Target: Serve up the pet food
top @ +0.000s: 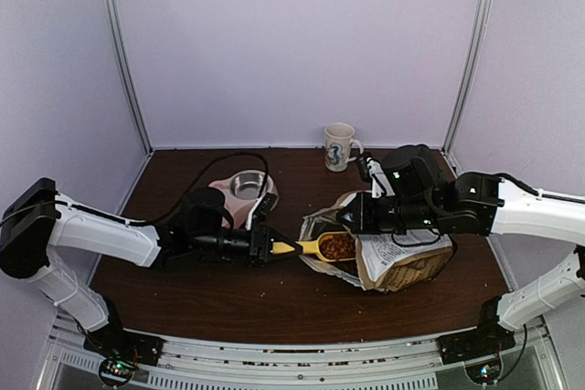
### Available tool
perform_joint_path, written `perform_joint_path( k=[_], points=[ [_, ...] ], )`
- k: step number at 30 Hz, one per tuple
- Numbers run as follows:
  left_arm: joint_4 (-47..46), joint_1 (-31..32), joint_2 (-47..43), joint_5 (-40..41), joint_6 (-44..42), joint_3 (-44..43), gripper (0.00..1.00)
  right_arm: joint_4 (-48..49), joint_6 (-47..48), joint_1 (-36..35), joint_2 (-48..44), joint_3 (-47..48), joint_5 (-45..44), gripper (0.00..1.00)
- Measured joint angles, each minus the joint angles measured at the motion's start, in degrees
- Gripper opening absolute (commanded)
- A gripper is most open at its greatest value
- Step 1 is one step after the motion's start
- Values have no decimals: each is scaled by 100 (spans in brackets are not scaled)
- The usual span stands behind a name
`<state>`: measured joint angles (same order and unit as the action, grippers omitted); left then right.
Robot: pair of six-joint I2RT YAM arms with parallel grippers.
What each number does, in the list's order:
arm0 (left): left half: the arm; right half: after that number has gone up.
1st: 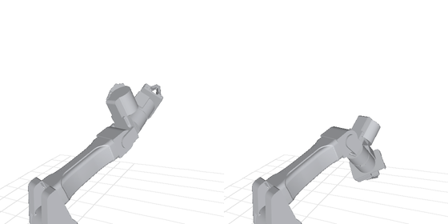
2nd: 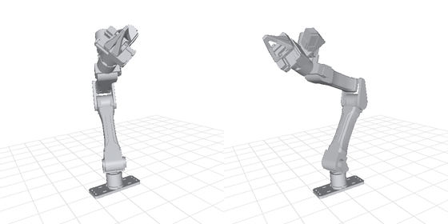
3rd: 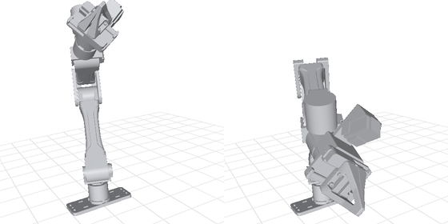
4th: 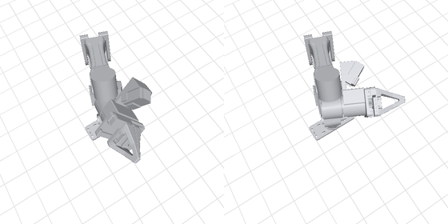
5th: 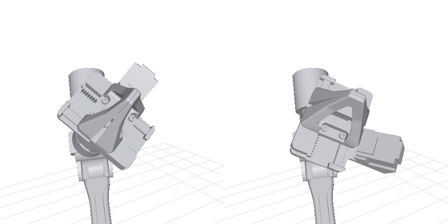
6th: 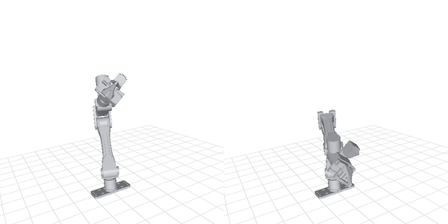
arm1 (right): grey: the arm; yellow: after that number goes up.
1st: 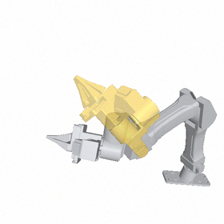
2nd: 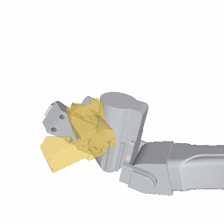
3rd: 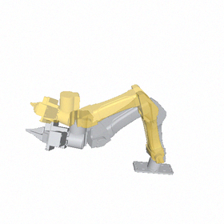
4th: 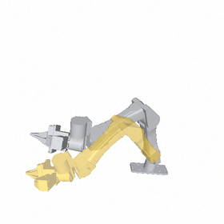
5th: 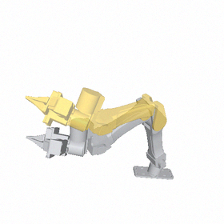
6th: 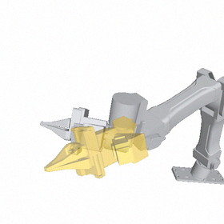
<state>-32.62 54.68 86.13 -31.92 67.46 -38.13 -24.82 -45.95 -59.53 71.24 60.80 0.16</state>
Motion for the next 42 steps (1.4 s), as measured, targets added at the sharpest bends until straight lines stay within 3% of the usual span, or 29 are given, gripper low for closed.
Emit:
perform_joint_path(
  k=[15, 42],
  points=[
    [273, -190, -1113, -28, 455, 437, 1, -4, -105, 170, -330, -98, -63, 0],
    [313, -348, -1784, -286, 1047, 629, 1, 170, -378, 299, -645, -310, -308, 0]
  ],
)
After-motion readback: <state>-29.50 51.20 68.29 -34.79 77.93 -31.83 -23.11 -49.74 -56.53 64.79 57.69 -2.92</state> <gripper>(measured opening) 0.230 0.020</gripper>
